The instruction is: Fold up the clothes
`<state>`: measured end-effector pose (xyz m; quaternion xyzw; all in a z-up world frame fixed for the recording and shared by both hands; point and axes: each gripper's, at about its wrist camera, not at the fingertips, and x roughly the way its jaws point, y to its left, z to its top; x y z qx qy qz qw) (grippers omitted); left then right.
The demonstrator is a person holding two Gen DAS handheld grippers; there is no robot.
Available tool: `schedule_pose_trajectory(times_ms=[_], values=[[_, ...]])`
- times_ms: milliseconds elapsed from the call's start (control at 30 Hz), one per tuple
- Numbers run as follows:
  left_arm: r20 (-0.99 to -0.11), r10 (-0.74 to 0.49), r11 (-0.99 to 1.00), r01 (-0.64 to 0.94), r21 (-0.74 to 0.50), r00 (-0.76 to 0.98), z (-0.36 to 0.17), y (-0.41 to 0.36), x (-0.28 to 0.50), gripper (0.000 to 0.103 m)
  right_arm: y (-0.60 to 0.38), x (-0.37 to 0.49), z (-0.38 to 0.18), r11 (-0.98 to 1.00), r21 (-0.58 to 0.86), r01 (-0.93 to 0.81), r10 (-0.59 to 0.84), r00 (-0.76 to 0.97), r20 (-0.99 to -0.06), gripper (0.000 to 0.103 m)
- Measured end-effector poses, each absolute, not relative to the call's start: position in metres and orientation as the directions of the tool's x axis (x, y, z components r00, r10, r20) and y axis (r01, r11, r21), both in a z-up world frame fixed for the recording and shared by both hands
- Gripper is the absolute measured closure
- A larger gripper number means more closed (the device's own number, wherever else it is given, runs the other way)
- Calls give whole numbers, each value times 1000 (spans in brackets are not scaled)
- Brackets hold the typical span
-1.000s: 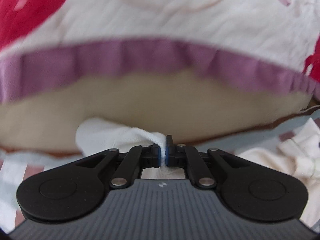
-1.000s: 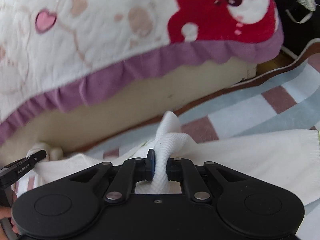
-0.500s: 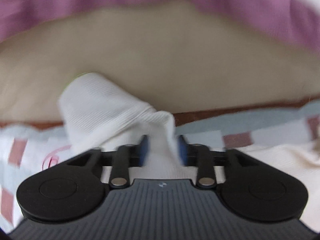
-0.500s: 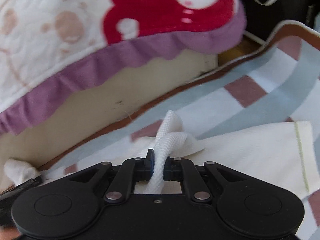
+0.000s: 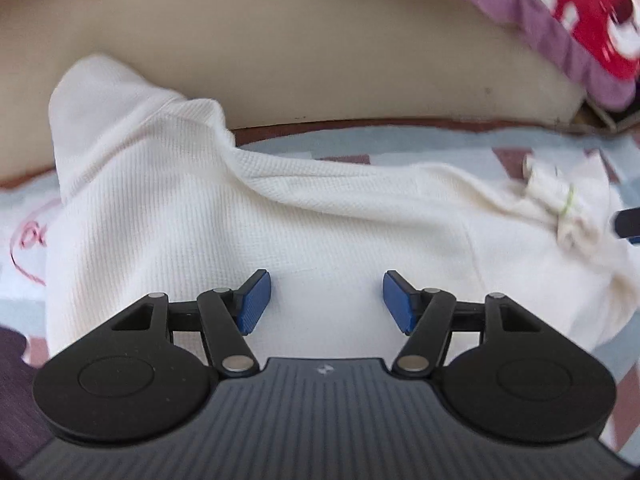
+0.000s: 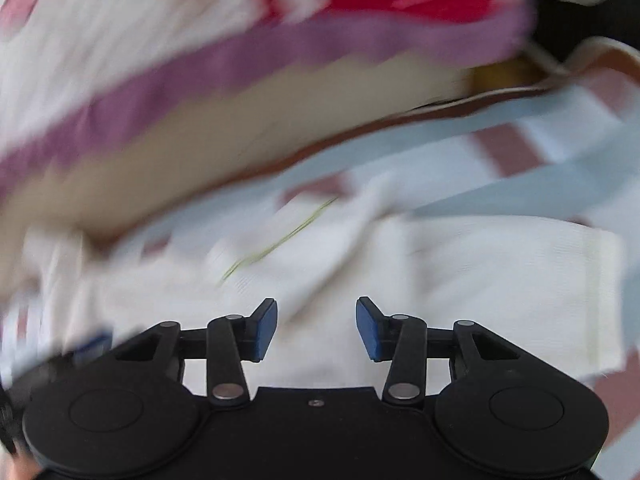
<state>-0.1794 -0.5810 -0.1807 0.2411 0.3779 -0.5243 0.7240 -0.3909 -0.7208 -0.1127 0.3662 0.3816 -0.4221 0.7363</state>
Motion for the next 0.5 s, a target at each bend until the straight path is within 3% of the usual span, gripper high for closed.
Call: schedule_pose_trajectory(times_ms=[200, 433, 467, 500], values=[[-803, -577, 349, 934, -78, 148, -175, -588, -159, 41, -727, -345, -128, 463, 55, 885, -353, 241, -904, 49], [-808, -564, 349, 936, -45, 171, -177, -595, -166, 41, -730, -336, -145, 456, 26, 889, -361, 212, -908, 49], [-809, -562, 351, 935, -46, 171, -177, -595, -166, 41, -731, -334, -148, 461, 14, 887, -374, 208, -904, 50], [-811, -560, 355, 934, -49, 170, -174, -594, -164, 41, -732, -333, -151, 459, 6, 888, -392, 209, -896, 62]])
